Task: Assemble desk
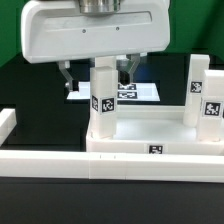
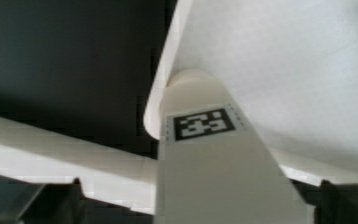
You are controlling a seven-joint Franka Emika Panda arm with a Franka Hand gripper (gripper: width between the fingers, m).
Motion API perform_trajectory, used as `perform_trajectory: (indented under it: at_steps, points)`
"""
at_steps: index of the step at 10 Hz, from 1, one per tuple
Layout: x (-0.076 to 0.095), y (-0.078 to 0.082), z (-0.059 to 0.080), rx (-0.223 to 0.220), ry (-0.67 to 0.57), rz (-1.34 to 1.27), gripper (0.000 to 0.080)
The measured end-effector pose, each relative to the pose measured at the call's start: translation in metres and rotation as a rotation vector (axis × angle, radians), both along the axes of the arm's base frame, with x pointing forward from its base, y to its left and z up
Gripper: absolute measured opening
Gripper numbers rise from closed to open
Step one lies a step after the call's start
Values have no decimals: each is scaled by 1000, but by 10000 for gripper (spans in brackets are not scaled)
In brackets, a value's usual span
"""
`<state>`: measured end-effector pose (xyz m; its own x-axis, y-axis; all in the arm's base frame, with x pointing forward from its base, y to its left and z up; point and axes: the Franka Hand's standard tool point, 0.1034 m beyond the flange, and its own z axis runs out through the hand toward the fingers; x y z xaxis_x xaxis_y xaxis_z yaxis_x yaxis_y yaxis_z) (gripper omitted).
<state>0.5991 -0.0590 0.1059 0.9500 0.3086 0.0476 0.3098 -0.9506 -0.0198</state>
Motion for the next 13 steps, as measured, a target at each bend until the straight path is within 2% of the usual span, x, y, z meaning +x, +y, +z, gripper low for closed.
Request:
perform_trajectory:
  at_steps: [2,3,4,8,13]
  points:
    - [0,0,0,0,0,0,402]
    - [0,0,0,0,1,0,402]
    - [0,0,0,0,1,-1,288]
    - [0,0,-1,3,3,-59,288]
    - [-1,1,-1,36,24,-597,288]
